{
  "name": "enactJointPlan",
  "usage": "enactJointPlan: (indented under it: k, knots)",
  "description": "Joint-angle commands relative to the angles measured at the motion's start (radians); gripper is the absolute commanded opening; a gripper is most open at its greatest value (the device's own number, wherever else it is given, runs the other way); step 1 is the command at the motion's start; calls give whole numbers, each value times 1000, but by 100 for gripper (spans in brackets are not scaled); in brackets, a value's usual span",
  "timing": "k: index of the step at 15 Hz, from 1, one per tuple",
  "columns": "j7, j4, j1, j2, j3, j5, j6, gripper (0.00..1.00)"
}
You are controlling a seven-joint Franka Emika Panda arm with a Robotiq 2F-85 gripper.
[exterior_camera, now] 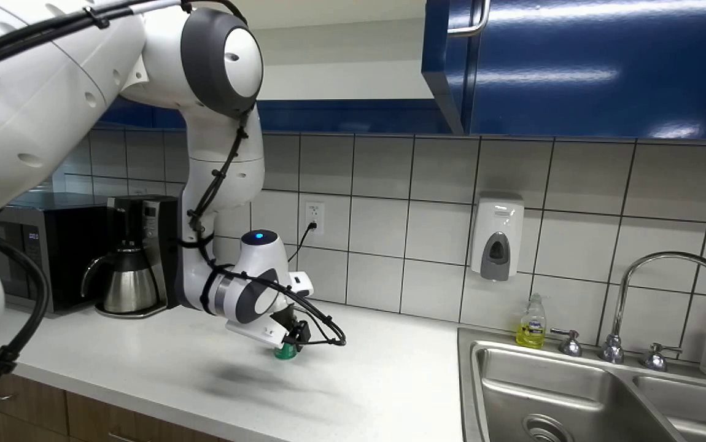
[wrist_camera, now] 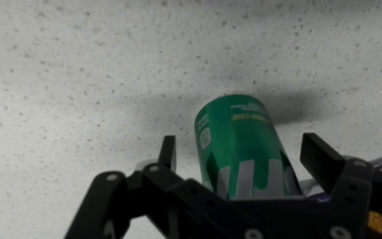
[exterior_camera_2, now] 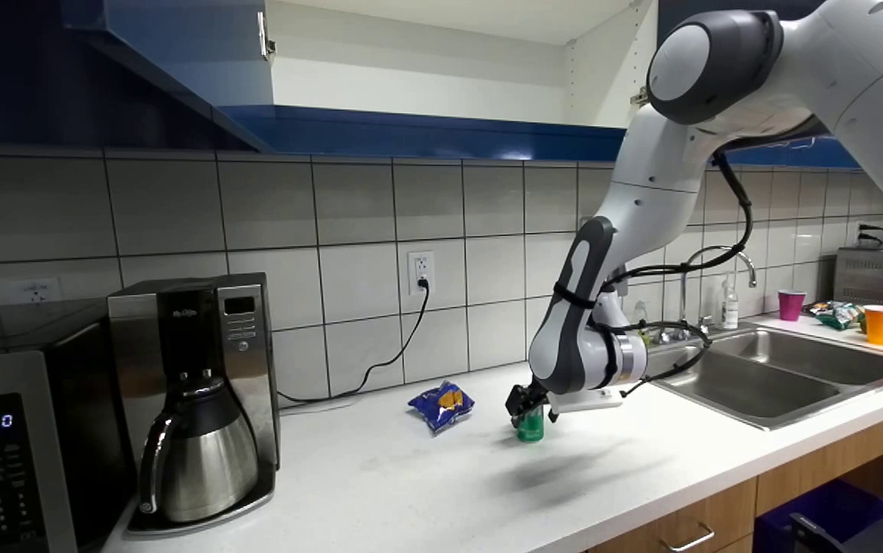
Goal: Pick up the can drink from the top cabinet and put it on the kitchen unit base top
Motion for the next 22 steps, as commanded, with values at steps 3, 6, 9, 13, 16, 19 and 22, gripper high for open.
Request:
enactJointPlan:
  k: [3,6,9,13,16,19,22]
  knots:
    - [36,-9,6,-12,-16,-25,-18,100]
    - [33,-28,-1,-29,-14,-29,-51,100]
    - [31,-49,15,-40,-30,-21,-90,100]
    - [24,-94,40,-82,-54,-17,-135,100]
    - [18,-137,70,-134,-82,-18,-170,100]
    - [12,-188,86,-206,-91,-23,-210,100]
    - [10,-233,91,-283,-93,-24,-262,100]
